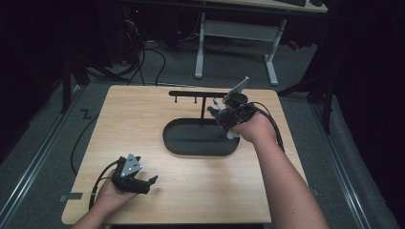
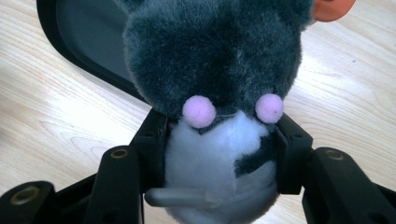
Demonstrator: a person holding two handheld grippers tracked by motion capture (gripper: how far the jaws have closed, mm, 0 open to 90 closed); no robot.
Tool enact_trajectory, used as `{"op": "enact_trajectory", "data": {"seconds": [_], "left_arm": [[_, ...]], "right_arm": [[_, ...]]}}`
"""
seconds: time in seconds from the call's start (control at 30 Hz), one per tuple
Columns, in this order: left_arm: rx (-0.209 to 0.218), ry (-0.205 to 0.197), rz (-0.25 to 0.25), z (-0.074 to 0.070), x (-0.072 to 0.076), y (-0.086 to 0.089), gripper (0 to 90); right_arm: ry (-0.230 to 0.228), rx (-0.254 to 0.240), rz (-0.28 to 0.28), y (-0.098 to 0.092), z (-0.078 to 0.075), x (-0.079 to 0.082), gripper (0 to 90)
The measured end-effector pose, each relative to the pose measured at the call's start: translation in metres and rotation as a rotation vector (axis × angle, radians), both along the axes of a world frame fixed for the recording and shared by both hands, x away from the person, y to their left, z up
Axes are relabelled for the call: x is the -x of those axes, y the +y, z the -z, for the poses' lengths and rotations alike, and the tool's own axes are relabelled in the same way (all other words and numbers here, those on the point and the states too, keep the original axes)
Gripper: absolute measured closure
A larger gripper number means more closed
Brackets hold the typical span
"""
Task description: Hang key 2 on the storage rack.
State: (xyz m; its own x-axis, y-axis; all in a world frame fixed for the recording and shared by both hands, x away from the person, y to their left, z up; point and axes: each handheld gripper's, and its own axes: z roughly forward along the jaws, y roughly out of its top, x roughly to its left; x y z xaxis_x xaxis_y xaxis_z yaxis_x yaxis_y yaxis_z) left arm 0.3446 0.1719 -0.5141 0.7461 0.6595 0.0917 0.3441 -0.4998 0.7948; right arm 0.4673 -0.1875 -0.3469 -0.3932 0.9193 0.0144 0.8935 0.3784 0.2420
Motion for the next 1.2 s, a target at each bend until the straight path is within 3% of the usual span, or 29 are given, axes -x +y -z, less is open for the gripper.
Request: {"op": "enact_trajectory", "data": {"seconds": [0.5,0.63,0.67,0.8,1.2], "left_arm": [[-0.002,0.01,0.009,0.0,-0.001,0.0,6.5],[-0.003,0.01,0.011,0.0,-0.001,0.0,6.5],[-0.002,0.01,0.012,0.0,-0.001,0.0,6.5],[0.003,0.008,0.013,0.001,-0.002,-0.002,6.5],[0.0,0.011,0.011,0.001,-0.002,-0.003,6.5]], "right_arm": [[0.015,-0.024,0.007,0.007,0.032,-0.015,47.2],[0.006,-0.022,0.006,0.007,0.035,-0.017,40.7],[0.002,-0.023,0.014,0.007,0.037,-0.017,33.4],[-0.02,-0.033,0.025,0.006,0.036,-0.016,30.2],[-0.052,-0.065,0.043,-0.006,0.031,0.003,31.5]]}}
